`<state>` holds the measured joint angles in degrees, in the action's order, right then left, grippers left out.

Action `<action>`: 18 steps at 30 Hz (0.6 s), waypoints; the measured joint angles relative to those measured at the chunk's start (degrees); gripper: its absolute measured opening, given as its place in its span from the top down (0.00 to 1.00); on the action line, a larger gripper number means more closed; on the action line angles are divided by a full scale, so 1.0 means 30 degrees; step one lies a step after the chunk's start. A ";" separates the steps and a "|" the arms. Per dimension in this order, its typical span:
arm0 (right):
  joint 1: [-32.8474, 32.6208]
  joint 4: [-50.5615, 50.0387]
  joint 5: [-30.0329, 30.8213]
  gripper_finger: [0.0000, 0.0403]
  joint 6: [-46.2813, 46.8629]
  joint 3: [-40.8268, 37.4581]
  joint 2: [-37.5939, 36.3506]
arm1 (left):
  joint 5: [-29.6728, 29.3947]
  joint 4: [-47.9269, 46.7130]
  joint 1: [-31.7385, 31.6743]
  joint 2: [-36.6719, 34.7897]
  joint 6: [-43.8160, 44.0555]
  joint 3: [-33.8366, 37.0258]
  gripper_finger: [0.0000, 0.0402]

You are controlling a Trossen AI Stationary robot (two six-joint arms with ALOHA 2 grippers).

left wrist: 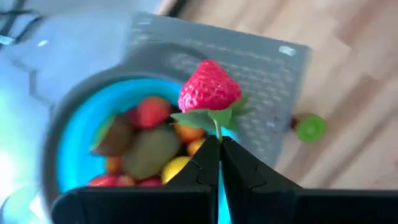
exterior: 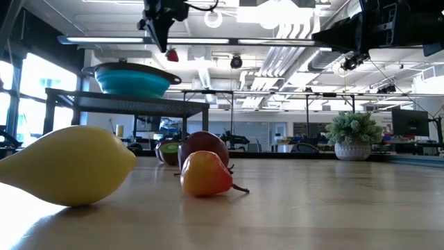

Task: Pick & Place Fruit
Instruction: Put the red strawberry into the blue strainer bowl on the shelf

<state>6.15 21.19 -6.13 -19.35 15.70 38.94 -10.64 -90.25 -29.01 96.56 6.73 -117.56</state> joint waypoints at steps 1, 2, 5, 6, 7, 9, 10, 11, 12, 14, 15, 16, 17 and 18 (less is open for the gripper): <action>-0.0004 -0.0025 0.0004 0.99 0.0000 0.0000 0.0004 | -0.0257 0.0078 -0.0131 -0.0046 0.0458 0.0052 1.00; -0.0007 -0.0077 0.0004 0.99 0.0000 0.0000 0.0003 | -0.0420 0.0142 -0.0224 -0.0076 0.1009 0.0210 1.00; -0.0007 -0.0168 0.0044 0.99 0.0000 0.0000 0.0003 | -0.0659 0.0086 -0.0833 -0.0023 0.2267 0.0870 1.00; -0.0007 -0.0160 0.0051 0.99 0.0000 0.0000 0.0000 | -0.0741 0.0140 -0.0988 -0.0023 0.2923 0.1145 1.00; 0.0000 -0.0168 0.0066 0.99 0.0000 0.0000 0.0004 | -0.0743 0.0095 -0.1143 -0.0025 0.3674 0.1475 1.00; -0.0007 -0.0168 0.0051 0.99 0.0000 0.0000 0.0000 | -0.0784 0.0068 -0.1483 -0.0045 0.5144 0.2250 1.00; -0.0007 -0.0168 0.0054 0.99 0.0000 0.0000 0.0000 | -0.0802 0.0077 -0.1591 -0.0028 0.5750 0.2690 1.00; -0.0002 -0.0168 0.0058 0.99 0.0000 0.0000 0.0005 | -0.0815 0.0084 -0.1710 -0.0019 0.6218 0.3113 1.00; 0.0000 -0.0168 0.0058 0.99 0.0000 0.0000 0.0004 | -0.0821 0.0058 -0.1846 -0.0016 0.6533 0.3517 1.00; -0.0007 -0.0168 0.0058 0.99 0.0000 0.0000 0.0000 | -0.0788 0.0074 -0.2063 -0.0016 0.6854 0.4196 1.00; 0.0000 -0.0164 0.0058 0.99 0.0000 0.0000 0.0004 | -0.0705 0.0069 -0.2140 -0.0016 0.6854 0.4507 1.00; -0.0001 -0.0166 0.0058 0.99 0.0000 0.0000 0.0004 | -0.0648 0.0069 -0.2233 -0.0016 0.6859 0.4754 1.00; -0.0007 -0.0168 0.0058 0.99 0.0000 0.0000 0.0007 | -0.0646 0.0069 -0.2245 -0.0016 0.6852 0.4920 1.00; -0.0007 -0.0168 0.0058 0.99 0.0000 0.0000 0.0007 | -0.0654 0.0070 -0.2245 -0.0016 0.6837 0.5015 0.99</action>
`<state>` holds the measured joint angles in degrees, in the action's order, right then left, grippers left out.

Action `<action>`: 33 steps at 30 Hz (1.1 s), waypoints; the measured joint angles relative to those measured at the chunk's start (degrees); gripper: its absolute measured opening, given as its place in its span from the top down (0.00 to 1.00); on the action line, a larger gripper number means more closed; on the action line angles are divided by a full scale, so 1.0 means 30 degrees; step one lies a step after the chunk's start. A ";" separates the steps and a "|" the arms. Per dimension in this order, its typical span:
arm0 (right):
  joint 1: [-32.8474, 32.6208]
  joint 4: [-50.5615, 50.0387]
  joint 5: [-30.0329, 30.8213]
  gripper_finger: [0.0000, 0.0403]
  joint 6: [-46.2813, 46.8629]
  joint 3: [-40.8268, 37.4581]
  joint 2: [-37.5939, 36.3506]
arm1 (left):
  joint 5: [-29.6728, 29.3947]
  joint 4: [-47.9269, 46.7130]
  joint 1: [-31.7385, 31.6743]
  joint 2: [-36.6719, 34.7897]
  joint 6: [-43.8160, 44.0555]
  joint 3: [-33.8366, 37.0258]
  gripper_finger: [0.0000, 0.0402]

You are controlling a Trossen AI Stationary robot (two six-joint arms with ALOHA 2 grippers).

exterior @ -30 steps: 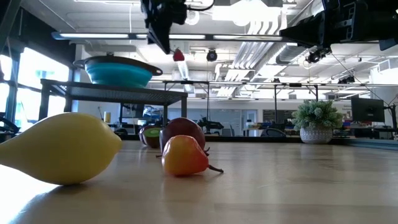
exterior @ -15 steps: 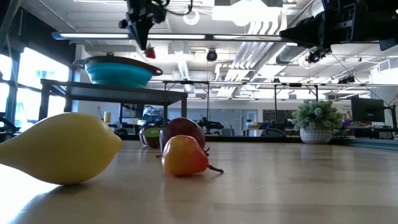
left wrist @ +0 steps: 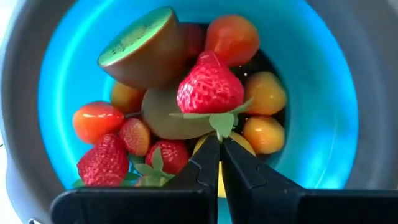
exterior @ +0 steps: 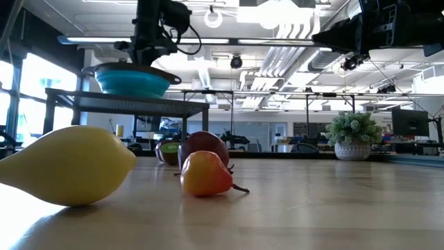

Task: Pick & Place Fruit
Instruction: Put the red strawberry into the blue strainer bowl on the shelf, then put the red pomegranate into the blue strainer bowl on the shelf

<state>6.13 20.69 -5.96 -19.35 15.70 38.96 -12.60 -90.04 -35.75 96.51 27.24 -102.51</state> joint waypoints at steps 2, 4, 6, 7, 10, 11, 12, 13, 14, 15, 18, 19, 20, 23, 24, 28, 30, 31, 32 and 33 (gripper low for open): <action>0.0007 0.0007 0.0000 0.99 0.0000 0.0000 -0.0005 | -0.0014 0.0006 0.0028 0.0000 -0.0163 0.0063 0.98; 0.0003 0.0007 0.0000 0.99 -0.0003 0.0000 -0.0003 | -0.0007 0.0016 0.0042 0.0000 -0.0394 0.0064 0.97; 0.0006 0.0007 -0.0001 0.99 -0.0042 0.0000 -0.0001 | 0.0008 0.0014 0.0044 0.0000 -0.0436 0.0064 0.95; 0.0007 0.0008 0.0000 0.99 -0.0073 0.0000 -0.0001 | 0.0008 0.0014 0.0039 0.0000 -0.0436 0.0064 0.94; 0.0000 0.0007 0.0000 0.99 -0.0079 0.0000 -0.0004 | 0.0008 0.0014 0.0036 0.0000 -0.0451 0.0064 0.91; 0.0007 0.0007 0.0000 0.99 -0.0080 0.0000 -0.0002 | 0.0008 0.0014 0.0036 0.0000 -0.0451 0.0064 0.90; 0.0006 0.0007 0.0000 0.99 -0.0080 0.0000 -0.0007 | 0.0014 0.0014 0.0036 0.0000 -0.0444 0.0064 0.89; 0.0002 0.0007 0.0000 0.99 -0.0075 0.0000 -0.0005 | 0.0092 -0.0008 0.0036 0.0000 -0.0436 0.0013 0.88; 0.0003 0.0013 0.0000 0.99 -0.0080 0.0000 -0.0007 | 0.0258 -0.0022 0.0036 0.0000 -0.0429 -0.0121 0.88; 0.0000 0.0007 0.0000 0.99 -0.0080 0.0000 -0.0007 | 0.0535 0.0006 0.0036 0.0000 -0.0435 -0.0320 0.88; 0.0000 0.0007 0.0000 0.99 -0.0080 0.0000 -0.0003 | 0.1217 -0.0002 0.0036 0.0000 -0.0487 -0.1073 0.87; 0.0005 0.0007 -0.0005 0.99 -0.0080 0.0000 -0.0007 | 0.1406 0.0015 0.0036 0.0000 -0.0487 -0.1362 0.87; 0.0007 0.0007 -0.0007 0.99 -0.0080 0.0000 -0.0007 | 0.1574 0.0021 0.0036 0.0000 -0.0487 -0.1648 0.87; 0.0001 0.0007 -0.0029 0.99 -0.0080 0.0000 -0.0006 | 0.1581 0.0014 0.0044 0.0000 -0.0433 -0.2419 0.87; 0.0004 -0.0007 -0.0029 0.99 -0.0080 0.0000 -0.0004 | 0.1580 0.0017 0.0044 0.0000 -0.0334 -0.2681 0.87; 0.0004 -0.0125 -0.0015 0.99 -0.0080 0.0000 0.0000 | 0.1596 0.0022 0.0051 -0.0007 0.0008 -0.3413 0.87; 0.0001 -0.0121 -0.0012 0.99 -0.0080 0.0000 -0.0005 | 0.1783 0.0128 0.0189 -0.0007 -0.0054 -0.3462 0.87; 0.0000 -0.0124 -0.0007 0.99 -0.0080 0.0000 0.0000 | 0.1794 0.0193 0.0293 -0.0007 -0.0215 -0.3462 0.87; 0.0007 -0.0122 -0.0007 0.99 -0.0080 0.0000 -0.0001 | 0.1800 0.0262 0.0328 -0.0007 -0.0502 -0.3462 0.88; 0.0005 -0.0117 -0.0007 0.99 -0.0080 0.0000 0.0000 | 0.1946 0.0374 0.0344 -0.0007 -0.0787 -0.3462 0.88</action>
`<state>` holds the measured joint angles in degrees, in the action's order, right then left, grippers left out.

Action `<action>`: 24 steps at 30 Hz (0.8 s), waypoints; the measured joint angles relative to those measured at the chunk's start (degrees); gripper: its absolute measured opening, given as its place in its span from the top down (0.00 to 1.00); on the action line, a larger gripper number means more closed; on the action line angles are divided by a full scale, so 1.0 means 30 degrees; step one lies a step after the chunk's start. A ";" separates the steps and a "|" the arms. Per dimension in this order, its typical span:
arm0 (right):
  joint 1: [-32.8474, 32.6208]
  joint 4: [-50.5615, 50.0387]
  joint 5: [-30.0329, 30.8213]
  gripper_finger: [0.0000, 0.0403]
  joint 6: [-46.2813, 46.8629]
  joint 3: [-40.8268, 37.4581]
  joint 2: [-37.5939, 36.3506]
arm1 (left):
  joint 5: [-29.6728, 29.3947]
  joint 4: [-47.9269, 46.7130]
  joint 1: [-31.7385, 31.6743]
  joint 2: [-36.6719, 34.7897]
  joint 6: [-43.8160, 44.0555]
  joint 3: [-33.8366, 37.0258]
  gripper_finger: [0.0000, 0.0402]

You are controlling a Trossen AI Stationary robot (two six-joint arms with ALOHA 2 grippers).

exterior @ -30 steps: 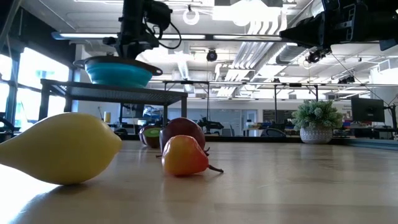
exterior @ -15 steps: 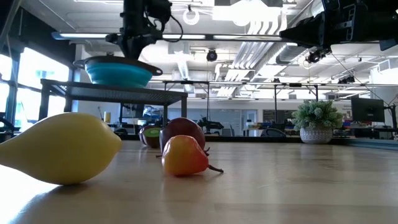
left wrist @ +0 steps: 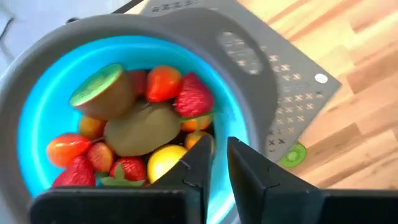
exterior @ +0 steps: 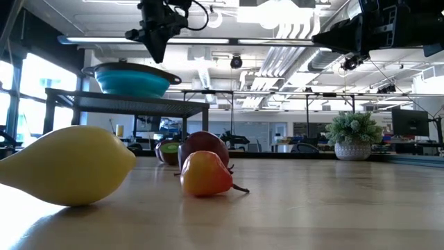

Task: Pick & Place Fruit
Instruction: Put the red pomegranate into the blue strainer bowl on the shelf

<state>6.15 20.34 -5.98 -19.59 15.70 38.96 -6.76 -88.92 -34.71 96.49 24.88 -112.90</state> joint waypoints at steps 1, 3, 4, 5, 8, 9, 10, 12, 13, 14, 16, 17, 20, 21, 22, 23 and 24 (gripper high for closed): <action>-0.0004 -0.0001 0.0001 0.99 -0.0003 0.0000 0.0000 | 0.0149 0.0077 0.0105 0.0000 -0.0223 0.0000 0.90; 0.0002 -0.0007 0.0007 0.99 0.0015 0.0000 0.0000 | 0.0359 0.0277 0.0239 0.0000 -0.0687 0.0000 0.93; 0.0002 -0.0007 0.0007 0.99 0.0043 0.0000 -0.0007 | 0.0487 0.0446 0.0253 0.0000 -0.0900 0.0000 0.95; -0.0005 -0.0031 0.0007 0.99 0.0087 0.0000 -0.0006 | 0.0502 0.0532 0.0380 0.0000 -0.1100 0.0000 0.97; -0.0001 -0.0336 0.0007 0.99 0.0098 0.0000 0.0000 | 0.0502 0.0811 0.0594 0.0000 -0.1216 0.0000 0.99; -0.0005 -0.0396 0.0007 0.99 0.0104 0.0000 -0.0007 | 0.0504 0.0835 0.0609 0.0000 -0.1216 0.0000 0.98; 0.0002 -0.0424 0.0008 0.99 0.0109 0.0000 0.0000 | 0.0509 0.0883 0.0610 0.0000 -0.1216 0.0000 0.97; -0.0001 -0.0437 0.0018 0.99 0.0124 0.0000 -0.0004 | 0.0502 0.1219 0.0610 0.0000 -0.1216 0.0000 0.96; 0.0002 -0.0437 0.0022 0.99 0.0131 0.0000 0.0000 | 0.0498 0.1555 0.0606 0.0000 -0.1216 0.0000 0.96; -0.0005 -0.0437 0.0022 0.99 0.0138 0.0000 0.0000 | 0.0502 0.1926 0.0603 0.0000 -0.1239 0.0000 0.95; -0.0005 -0.0437 0.0215 0.99 0.0461 0.0000 -0.0002 | 0.0502 0.2525 0.0603 0.0000 -0.1264 0.0000 0.95; -0.0005 -0.0442 0.0479 0.99 0.0882 0.0000 -0.0005 | 0.0547 0.2817 0.0603 0.0000 -0.1341 0.0000 0.95; 0.0002 -0.0740 0.1550 0.99 0.2305 0.0000 -0.0003 | 0.0604 0.3859 0.0581 0.0000 -0.2378 0.0000 0.95; -0.0001 -0.0927 0.1850 0.99 0.2636 0.0000 -0.0006 | 0.0598 0.4286 0.0581 0.0000 -0.2636 0.0000 0.95; 0.0002 -0.1083 0.2069 0.99 0.2863 0.0000 0.0000 | 0.0602 0.4788 0.0591 0.0000 -0.2893 0.0000 0.95; -0.0004 -0.1239 0.2260 0.99 0.2971 0.0000 -0.0003 | 0.0626 0.5365 0.0743 0.0000 -0.3311 0.0005 0.95; -0.0004 -0.1345 0.2405 0.99 0.2980 -0.0001 -0.0006 | 0.0532 0.5904 0.0988 0.0007 -0.3719 0.0007 0.95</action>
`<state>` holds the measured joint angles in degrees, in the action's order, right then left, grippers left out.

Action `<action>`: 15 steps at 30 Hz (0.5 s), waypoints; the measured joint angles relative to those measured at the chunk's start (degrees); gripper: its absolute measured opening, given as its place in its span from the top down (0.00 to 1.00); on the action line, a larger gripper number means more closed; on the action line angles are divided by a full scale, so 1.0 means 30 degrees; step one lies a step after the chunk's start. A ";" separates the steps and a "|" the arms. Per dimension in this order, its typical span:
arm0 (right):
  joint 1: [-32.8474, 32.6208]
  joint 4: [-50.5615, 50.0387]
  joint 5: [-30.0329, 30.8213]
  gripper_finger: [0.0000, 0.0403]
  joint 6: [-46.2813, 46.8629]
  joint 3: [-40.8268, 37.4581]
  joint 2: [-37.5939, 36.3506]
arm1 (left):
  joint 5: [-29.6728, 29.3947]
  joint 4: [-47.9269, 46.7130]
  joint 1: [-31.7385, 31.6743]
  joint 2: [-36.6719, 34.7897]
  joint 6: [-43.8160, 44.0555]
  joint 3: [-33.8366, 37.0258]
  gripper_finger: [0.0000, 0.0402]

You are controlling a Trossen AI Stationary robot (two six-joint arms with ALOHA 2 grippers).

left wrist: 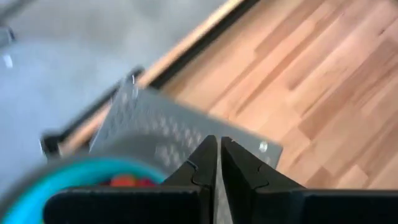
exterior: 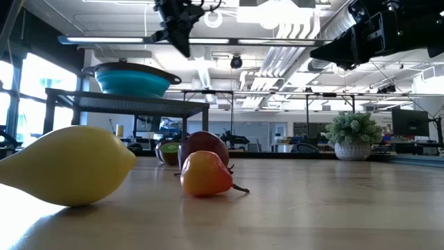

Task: Pick & Place Fruit
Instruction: Put the red pomegranate into the blue strainer bowl on the shelf

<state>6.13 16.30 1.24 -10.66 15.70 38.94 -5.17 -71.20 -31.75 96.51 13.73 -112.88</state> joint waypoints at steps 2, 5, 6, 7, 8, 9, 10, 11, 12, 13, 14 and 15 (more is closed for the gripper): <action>0.0006 -0.0086 0.0113 0.99 0.0004 0.0001 0.0006 | -0.0121 0.1377 0.0630 0.0000 -0.0839 0.0000 0.95; -0.0001 -0.0083 0.0113 0.99 0.0109 0.0000 0.0006 | -0.0038 0.3419 0.2032 0.0000 -0.2816 0.0000 0.95; -0.0001 -0.0083 0.0116 0.99 0.0173 0.0001 0.0006 | -0.0038 0.4008 0.2570 0.0000 -0.3583 0.0000 0.95; 0.0003 -0.0079 0.0116 0.99 0.0253 0.0001 0.0006 | -0.0045 0.4527 0.3085 0.0000 -0.4336 0.0000 0.95; 0.0003 -0.0078 0.0116 0.99 0.0425 0.0001 0.0006 | -0.0041 0.5053 0.3684 0.0000 -0.5060 0.0000 0.95; -0.0001 -0.0080 0.0111 0.99 0.0579 0.0001 0.0006 | -0.0052 0.5612 0.4236 0.0000 -0.5638 0.0007 0.95; 0.0003 -0.0075 0.0116 0.99 0.0663 -0.0002 0.0006 | -0.0045 0.6297 0.4760 0.0000 -0.6210 0.0070 0.95; 0.0006 -0.0075 0.0109 0.99 0.0776 0.0001 0.0006 | -0.0043 0.7115 0.5297 -0.0006 -0.6658 0.0234 0.95; -0.0001 -0.0075 0.0109 0.99 0.0947 -0.0006 0.0006 | -0.0028 0.7978 0.5778 -0.0007 -0.7027 0.0470 0.95; -0.0001 -0.0070 0.0116 0.99 0.1083 0.0001 0.0006 | 0.0085 0.8771 0.6186 -0.0007 -0.7353 0.0759 0.95; 0.0006 -0.0056 0.0111 0.99 0.1154 0.0001 0.0006 | 0.0323 0.9408 0.6524 -0.0007 -0.7538 0.1069 0.95; -0.0001 -0.0005 0.0110 0.99 0.1186 0.0000 0.0006 | 0.0744 1.0115 0.6818 -0.0007 -0.7602 0.1466 0.95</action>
<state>6.13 16.29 1.57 -7.10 15.70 38.96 -2.93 -40.86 -11.29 96.49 -9.08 -108.48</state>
